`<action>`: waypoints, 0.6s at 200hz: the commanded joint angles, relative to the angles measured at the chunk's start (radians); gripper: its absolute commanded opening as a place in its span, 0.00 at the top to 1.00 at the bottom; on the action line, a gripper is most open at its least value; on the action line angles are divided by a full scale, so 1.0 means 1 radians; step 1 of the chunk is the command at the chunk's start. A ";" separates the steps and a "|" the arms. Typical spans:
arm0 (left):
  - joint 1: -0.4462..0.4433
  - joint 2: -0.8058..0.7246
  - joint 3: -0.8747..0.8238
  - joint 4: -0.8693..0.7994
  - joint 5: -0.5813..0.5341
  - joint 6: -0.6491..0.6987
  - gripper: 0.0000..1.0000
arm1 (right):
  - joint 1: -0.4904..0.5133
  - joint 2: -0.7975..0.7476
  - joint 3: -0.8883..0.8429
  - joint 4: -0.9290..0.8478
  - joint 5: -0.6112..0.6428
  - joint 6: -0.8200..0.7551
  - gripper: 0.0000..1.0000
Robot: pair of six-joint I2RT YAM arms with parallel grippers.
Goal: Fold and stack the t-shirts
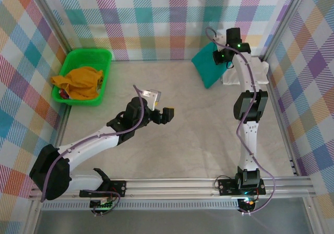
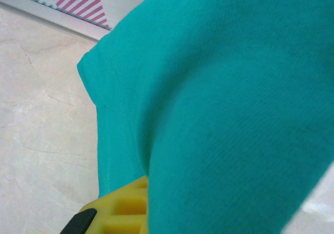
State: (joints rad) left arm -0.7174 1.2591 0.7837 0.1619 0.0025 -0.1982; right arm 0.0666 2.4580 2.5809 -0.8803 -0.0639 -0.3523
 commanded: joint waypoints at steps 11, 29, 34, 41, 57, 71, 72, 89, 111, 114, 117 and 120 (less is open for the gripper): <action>-0.009 -0.017 -0.020 0.039 -0.026 0.014 0.06 | -0.023 -0.056 0.039 0.026 -0.011 -0.054 1.00; -0.009 -0.012 -0.014 0.032 -0.038 0.014 0.06 | -0.033 -0.048 0.039 0.028 0.013 -0.072 1.00; -0.008 -0.012 -0.012 0.029 -0.041 0.015 0.06 | -0.036 -0.045 0.039 0.032 0.016 -0.073 1.00; -0.009 -0.010 -0.014 0.028 -0.042 0.017 0.06 | -0.041 -0.040 0.038 0.041 0.019 -0.073 1.00; -0.009 -0.006 -0.015 0.027 -0.052 0.016 0.06 | -0.054 -0.024 0.038 0.063 0.033 -0.079 1.00; -0.009 -0.004 -0.014 0.025 -0.057 0.016 0.06 | -0.066 -0.013 0.042 0.078 0.058 -0.084 1.00; -0.010 -0.004 -0.014 0.025 -0.057 0.016 0.06 | -0.067 -0.013 0.042 0.079 0.059 -0.085 1.00; -0.009 0.002 -0.015 0.023 -0.065 0.017 0.06 | -0.087 -0.008 0.044 0.093 0.051 -0.063 1.00; -0.010 0.014 -0.011 0.022 -0.065 0.016 0.06 | -0.101 -0.013 0.051 0.089 0.059 -0.036 1.00; -0.008 0.016 -0.010 0.021 -0.064 0.014 0.06 | -0.102 -0.014 0.049 0.091 0.060 -0.036 1.00; -0.009 0.017 -0.010 0.021 -0.065 0.014 0.06 | -0.102 -0.014 0.046 0.095 0.062 -0.038 1.00; -0.010 0.017 -0.009 0.021 -0.065 0.013 0.06 | -0.104 -0.014 0.045 0.098 0.064 -0.041 1.00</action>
State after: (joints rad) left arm -0.7177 1.2633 0.7757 0.1642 -0.0467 -0.1932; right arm -0.0212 2.4584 2.5870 -0.8356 -0.0113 -0.4042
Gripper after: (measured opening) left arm 0.943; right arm 0.102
